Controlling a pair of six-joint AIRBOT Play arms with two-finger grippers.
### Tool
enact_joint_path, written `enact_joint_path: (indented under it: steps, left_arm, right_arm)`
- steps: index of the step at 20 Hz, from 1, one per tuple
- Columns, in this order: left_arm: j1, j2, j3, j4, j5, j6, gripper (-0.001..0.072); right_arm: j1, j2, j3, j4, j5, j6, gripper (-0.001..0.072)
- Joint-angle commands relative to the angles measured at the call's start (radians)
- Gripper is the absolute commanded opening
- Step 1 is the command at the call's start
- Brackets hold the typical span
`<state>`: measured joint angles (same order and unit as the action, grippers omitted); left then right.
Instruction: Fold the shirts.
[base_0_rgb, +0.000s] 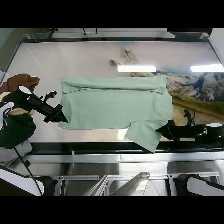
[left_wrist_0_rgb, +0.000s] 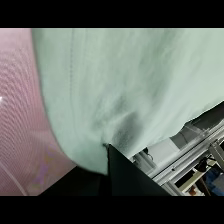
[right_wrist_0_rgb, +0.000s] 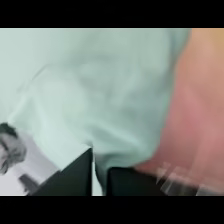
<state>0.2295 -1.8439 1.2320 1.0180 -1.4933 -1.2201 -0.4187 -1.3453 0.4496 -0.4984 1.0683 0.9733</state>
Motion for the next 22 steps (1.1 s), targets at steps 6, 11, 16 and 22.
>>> enact_joint_path:
  steps: [6, 11, 16, 22]
  left_arm:
    - [0.078, 0.0, 0.235, -0.154, -0.114, -0.026, 0.0025]
    - [0.082, 0.0, 0.438, -0.284, -0.039, -0.026, 0.0025]
    - [0.073, -0.064, 0.605, -0.279, 0.161, -0.022, 0.0026]
    - [0.017, -0.332, 0.837, -0.278, 0.135, -0.026, 0.0025]
  right_arm:
    - [0.013, -0.061, 0.44, 0.009, 0.095, 0.031, 0.0019]
    - [0.111, -0.301, 0.81, 0.008, 0.063, 0.083, 0.0019]
    - [0.144, -0.543, 1.077, 0.008, 0.06, 0.111, 0.0019]
    - [0.184, -0.638, 1.167, 0.004, -0.04, 0.085, 0.0019]
